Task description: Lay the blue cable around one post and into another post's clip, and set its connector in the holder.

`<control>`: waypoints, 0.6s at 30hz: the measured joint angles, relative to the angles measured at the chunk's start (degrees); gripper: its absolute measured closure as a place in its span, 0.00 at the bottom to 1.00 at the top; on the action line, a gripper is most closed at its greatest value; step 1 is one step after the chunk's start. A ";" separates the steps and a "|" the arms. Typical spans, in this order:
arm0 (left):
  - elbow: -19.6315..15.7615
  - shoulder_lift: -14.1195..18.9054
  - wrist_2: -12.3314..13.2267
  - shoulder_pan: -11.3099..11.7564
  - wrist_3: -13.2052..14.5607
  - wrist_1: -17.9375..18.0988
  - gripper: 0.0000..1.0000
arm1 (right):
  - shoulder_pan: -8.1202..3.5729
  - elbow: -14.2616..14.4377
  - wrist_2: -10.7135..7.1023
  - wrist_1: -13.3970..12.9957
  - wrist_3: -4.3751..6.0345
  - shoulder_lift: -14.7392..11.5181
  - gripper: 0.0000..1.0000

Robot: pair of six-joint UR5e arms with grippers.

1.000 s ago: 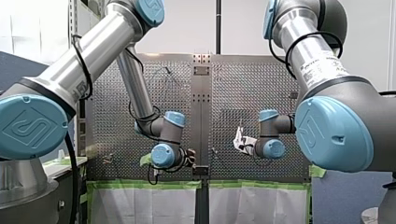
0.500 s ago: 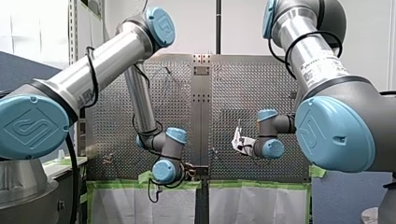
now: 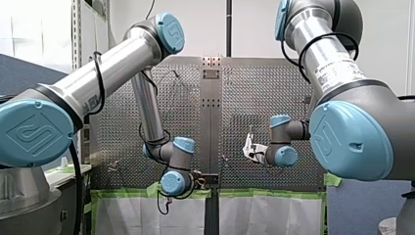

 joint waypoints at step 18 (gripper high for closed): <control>5.45 0.75 0.40 -1.43 -1.21 -3.78 0.00 | 0.66 0.63 0.86 0.17 -0.45 -0.05 0.81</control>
